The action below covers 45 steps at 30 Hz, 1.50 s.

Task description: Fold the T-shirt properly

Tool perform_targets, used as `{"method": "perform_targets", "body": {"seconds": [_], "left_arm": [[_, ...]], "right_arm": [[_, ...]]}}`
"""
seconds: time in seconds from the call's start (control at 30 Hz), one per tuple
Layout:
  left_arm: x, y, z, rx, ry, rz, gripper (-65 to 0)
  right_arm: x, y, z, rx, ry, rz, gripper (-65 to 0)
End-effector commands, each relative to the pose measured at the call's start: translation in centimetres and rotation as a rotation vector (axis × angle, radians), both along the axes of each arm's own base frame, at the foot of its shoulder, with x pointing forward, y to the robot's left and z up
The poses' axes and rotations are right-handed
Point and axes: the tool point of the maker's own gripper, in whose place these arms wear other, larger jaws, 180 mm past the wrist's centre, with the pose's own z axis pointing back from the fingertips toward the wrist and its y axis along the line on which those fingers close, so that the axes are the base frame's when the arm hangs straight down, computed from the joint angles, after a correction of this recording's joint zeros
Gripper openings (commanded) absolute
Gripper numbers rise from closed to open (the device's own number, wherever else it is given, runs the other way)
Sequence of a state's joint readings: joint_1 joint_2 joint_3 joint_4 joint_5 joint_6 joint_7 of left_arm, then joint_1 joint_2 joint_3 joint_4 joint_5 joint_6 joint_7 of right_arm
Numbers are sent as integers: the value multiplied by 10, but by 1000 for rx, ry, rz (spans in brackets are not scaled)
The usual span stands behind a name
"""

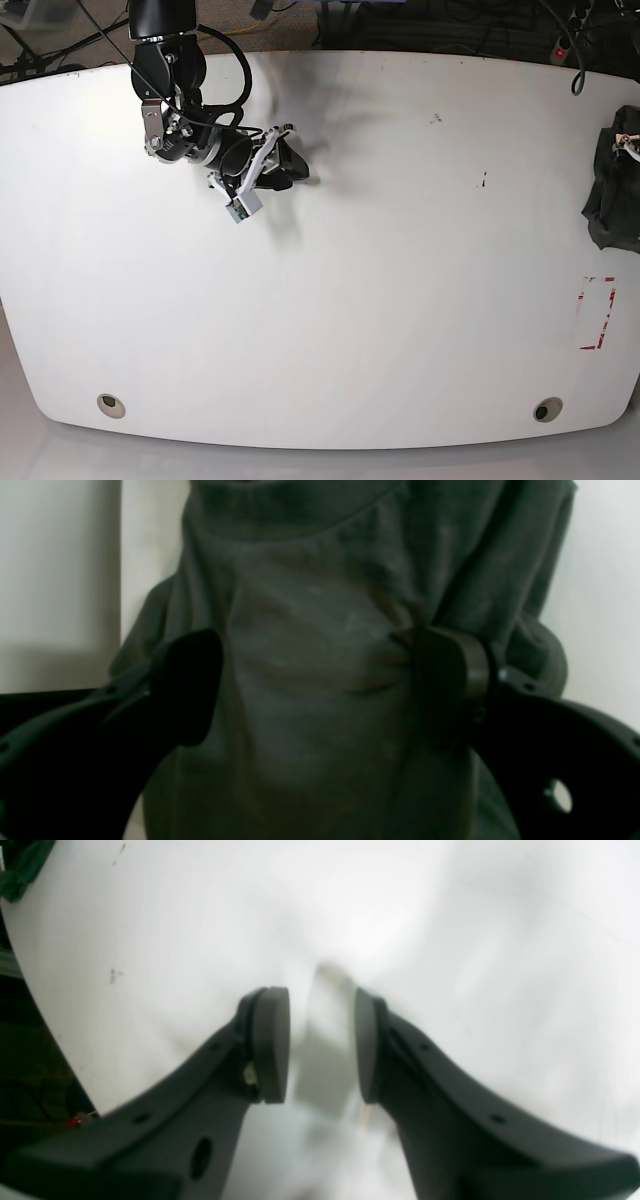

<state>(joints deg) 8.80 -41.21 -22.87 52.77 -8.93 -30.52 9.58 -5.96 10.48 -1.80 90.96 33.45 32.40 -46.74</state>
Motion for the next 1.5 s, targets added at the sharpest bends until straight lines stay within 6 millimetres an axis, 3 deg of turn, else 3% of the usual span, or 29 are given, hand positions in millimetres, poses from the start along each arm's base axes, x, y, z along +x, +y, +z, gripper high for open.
{"method": "perform_targets", "body": {"seconds": [0.0, 0.3, 0.4, 0.63, 0.73, 0.87, 0.97, 1.07, 1.27, 1.33, 1.4, 1.47], "left_arm": [[-15, 23, 9, 59, 54, 17, -89], [-27, 32, 17, 54, 62, 20, -90], [-20, 35, 37, 79, 7, 21, -90], [16, 9, 89, 127, -138, -47, -90], [35, -13, 113, 135, -228, -101, -90], [70, -68, 117, 91, -345, -165, -90], [91, -110, 114, 38, -425, -211, -90], [101, -150, 102, -31, -504, -219, -90], [107, -221, 82, -120, -590, -278, -90], [105, -234, 79, -123, -605, -279, -90], [90, -248, 62, -153, -586, -261, -90], [81, -257, 60, -167, -587, -266, -90]], "right_arm": [[9, 3, 14, 39, -46, -9, -447], [10, 7, 16, 54, -47, -14, -447], [10, 8, 16, 56, -47, -14, -447], [11, 7, 17, 48, -53, -16, -449], [18, -2, 19, 31, -74, -36, -449], [32, -24, 23, -25, -152, -94, -449], [42, -35, 25, -104, -240, -111, -449], [57, -59, 33, -190, -349, -172, -449], [69, -111, 47, -265, -477, -350, -445], [68, -119, 51, -271, -515, -389, -445], [64, -132, 57, -281, -571, -435, -444], [57, -140, 55, -284, -582, -465, -444]]}}
